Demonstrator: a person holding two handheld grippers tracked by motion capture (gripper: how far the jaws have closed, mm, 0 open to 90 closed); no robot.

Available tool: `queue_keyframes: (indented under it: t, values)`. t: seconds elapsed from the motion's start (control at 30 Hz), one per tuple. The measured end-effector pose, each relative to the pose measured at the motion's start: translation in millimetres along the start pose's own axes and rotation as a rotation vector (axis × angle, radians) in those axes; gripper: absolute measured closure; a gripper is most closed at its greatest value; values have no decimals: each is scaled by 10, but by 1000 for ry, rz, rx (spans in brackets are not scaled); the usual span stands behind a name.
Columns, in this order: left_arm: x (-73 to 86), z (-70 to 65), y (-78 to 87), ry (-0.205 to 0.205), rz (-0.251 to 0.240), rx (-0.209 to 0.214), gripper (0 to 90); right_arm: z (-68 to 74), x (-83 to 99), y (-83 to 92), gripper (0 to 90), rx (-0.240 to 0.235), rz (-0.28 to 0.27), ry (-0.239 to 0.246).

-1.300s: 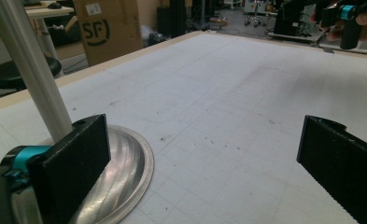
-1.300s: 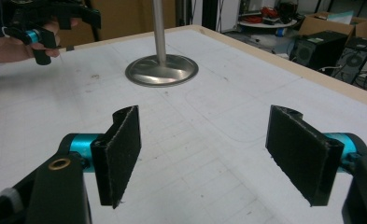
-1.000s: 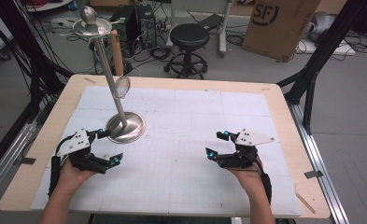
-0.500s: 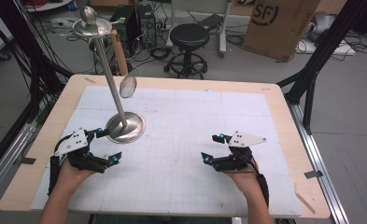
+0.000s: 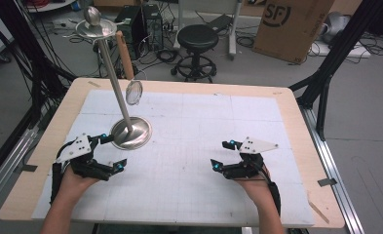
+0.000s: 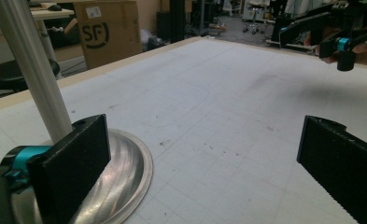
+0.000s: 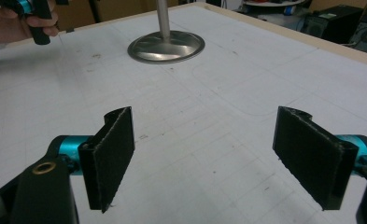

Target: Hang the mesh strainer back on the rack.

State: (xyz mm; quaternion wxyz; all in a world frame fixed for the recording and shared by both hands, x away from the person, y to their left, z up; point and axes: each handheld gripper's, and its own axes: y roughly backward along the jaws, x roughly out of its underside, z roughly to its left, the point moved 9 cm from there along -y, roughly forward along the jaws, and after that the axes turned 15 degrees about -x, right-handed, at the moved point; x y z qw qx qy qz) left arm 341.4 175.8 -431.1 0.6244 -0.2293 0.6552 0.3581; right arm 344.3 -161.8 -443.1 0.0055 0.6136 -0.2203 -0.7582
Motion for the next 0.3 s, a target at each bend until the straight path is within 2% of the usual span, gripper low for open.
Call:
queue_keyframes:
  t: [0.3]
  values:
    - [-7, 7, -3, 8, -1, -3, 32, 10, 9, -13, 202, -3, 7, 3]
